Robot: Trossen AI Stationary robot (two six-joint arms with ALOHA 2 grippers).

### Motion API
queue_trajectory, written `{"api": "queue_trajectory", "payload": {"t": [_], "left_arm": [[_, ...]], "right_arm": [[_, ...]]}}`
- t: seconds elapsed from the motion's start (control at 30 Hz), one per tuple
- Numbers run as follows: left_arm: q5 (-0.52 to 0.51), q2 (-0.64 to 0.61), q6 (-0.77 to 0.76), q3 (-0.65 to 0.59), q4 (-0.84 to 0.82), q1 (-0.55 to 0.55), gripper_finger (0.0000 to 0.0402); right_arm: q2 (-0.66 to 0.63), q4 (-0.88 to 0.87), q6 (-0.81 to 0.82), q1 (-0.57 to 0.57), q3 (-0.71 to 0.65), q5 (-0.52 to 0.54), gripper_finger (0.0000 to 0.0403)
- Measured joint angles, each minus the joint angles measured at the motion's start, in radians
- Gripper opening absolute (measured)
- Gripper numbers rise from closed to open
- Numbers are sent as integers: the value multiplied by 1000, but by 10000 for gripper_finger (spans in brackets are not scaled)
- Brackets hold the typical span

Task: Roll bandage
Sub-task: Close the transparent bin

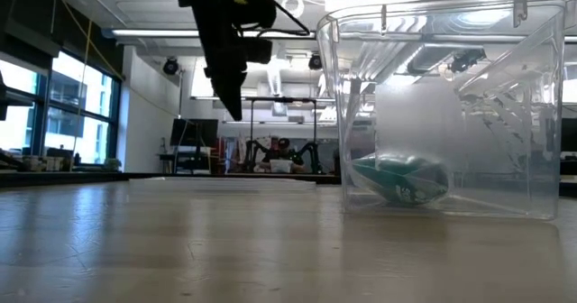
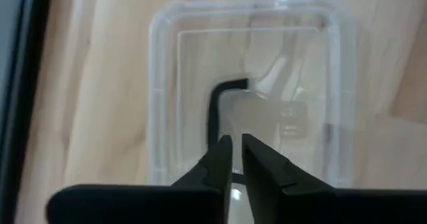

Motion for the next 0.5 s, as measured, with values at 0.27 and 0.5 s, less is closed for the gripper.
{"api": "queue_trajectory", "payload": {"t": [0.27,0.5], "left_arm": [[98,98,186,1,47,48,116],[73,247,216,1,26,71,169]], "right_arm": [[-3,1,29,-27,0,-52,206],[-3,1,123,-20,0,-80,206]]}}
